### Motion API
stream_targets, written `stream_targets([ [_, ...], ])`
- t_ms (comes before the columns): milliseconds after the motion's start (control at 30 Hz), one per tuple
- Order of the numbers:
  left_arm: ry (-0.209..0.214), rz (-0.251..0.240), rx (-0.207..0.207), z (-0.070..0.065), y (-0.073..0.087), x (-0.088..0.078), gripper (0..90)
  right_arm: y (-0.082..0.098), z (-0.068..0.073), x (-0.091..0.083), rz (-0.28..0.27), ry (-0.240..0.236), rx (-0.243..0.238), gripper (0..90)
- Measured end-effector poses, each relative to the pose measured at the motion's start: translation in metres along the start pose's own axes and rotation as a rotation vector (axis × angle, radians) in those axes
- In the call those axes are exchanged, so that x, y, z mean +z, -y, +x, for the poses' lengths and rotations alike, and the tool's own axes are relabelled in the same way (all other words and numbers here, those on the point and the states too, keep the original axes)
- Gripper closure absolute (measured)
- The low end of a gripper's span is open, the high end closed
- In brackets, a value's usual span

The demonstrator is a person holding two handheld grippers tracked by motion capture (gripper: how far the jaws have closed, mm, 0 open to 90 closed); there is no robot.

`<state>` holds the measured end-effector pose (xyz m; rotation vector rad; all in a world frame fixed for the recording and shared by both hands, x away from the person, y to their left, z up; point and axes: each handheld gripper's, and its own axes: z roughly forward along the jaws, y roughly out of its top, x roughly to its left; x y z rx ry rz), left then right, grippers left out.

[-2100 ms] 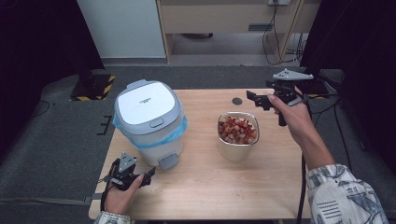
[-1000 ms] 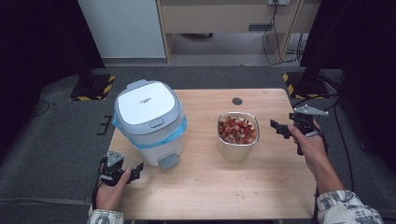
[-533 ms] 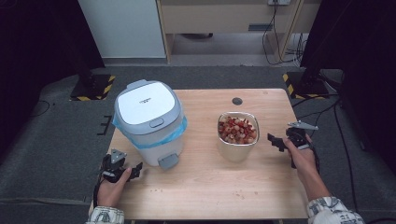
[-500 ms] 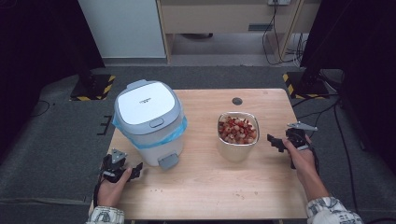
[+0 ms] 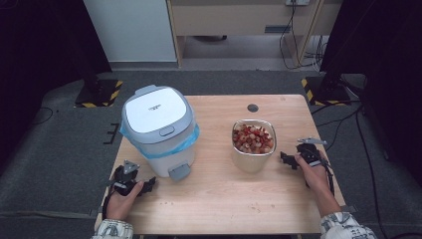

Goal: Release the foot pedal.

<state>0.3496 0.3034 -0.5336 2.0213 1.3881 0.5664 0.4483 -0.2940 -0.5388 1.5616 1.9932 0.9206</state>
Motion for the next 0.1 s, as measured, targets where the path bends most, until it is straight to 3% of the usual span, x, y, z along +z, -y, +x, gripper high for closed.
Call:
stream_targets([
  [100, 0.003, -0.002, 0.004, -0.0005, 0.0002, 0.0005, 5.1, 0.0, 0.004, 0.0014, 0.021, 0.034, -0.048, 6.3],
])
